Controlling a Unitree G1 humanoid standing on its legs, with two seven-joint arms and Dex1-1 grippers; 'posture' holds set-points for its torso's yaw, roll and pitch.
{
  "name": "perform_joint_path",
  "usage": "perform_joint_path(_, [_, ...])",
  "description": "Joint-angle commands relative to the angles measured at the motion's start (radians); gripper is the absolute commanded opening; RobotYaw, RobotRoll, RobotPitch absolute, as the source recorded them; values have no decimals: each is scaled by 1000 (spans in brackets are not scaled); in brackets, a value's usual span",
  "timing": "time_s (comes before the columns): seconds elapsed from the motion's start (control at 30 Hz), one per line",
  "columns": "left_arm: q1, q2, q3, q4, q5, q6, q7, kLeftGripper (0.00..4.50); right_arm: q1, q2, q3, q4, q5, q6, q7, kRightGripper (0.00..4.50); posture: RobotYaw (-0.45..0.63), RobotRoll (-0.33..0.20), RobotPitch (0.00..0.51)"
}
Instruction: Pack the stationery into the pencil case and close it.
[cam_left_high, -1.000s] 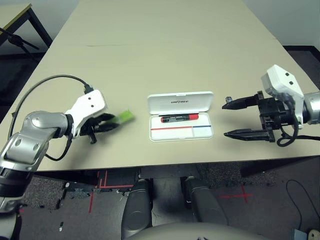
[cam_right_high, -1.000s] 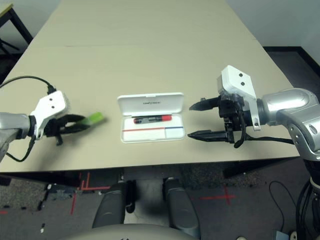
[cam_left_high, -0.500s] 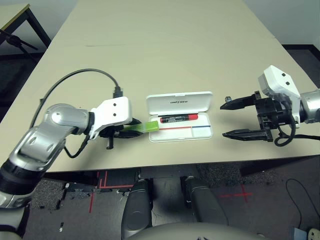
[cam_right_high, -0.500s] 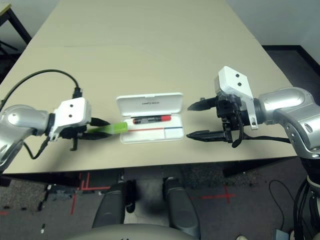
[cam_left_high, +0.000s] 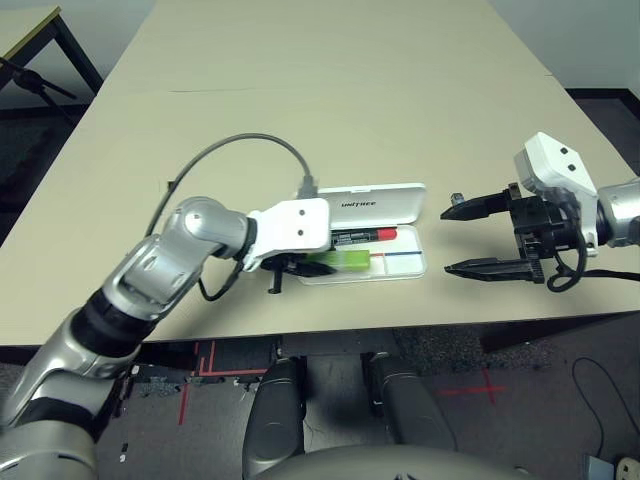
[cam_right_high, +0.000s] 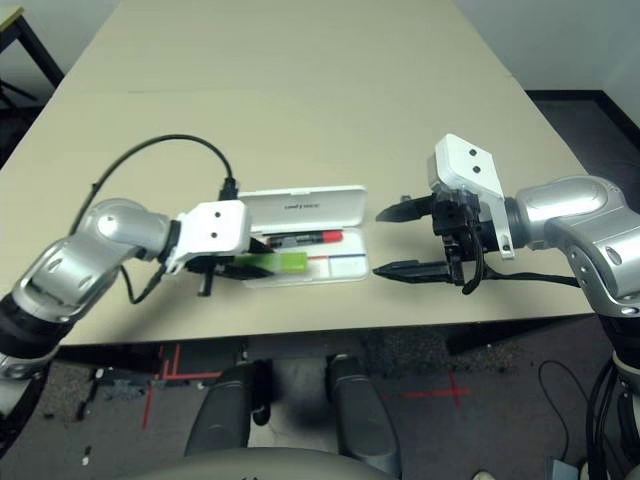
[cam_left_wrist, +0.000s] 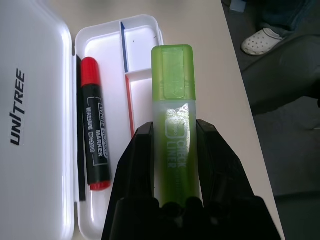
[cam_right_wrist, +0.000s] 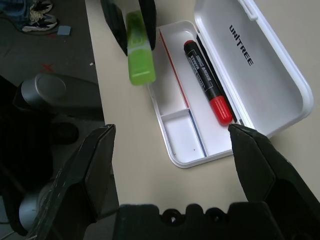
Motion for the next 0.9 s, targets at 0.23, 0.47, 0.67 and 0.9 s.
perform_joint_path(0.23, [-30, -67, -33, 87, 54, -37, 4, 1087, 8, 0, 10, -22, -11, -3, -7, 4500, -76, 0, 167])
perform_joint_path(0.47, [-21, -91, -41, 97, 61, -29, 4, 1087, 13, 2, 9, -21, -18, -9, -14, 4500, -82, 0, 165])
perform_joint_path(0.67, [-17, -129, -40, 112, 50, 23, 19, 1087, 13, 2, 11, -19, -20, -14, -18, 4500, -85, 0, 163])
perform_joint_path(0.9, [-18, -141, -40, 124, 56, 24, 18, 1087, 13, 2, 10, -19, -22, -19, -20, 4500, -85, 0, 163])
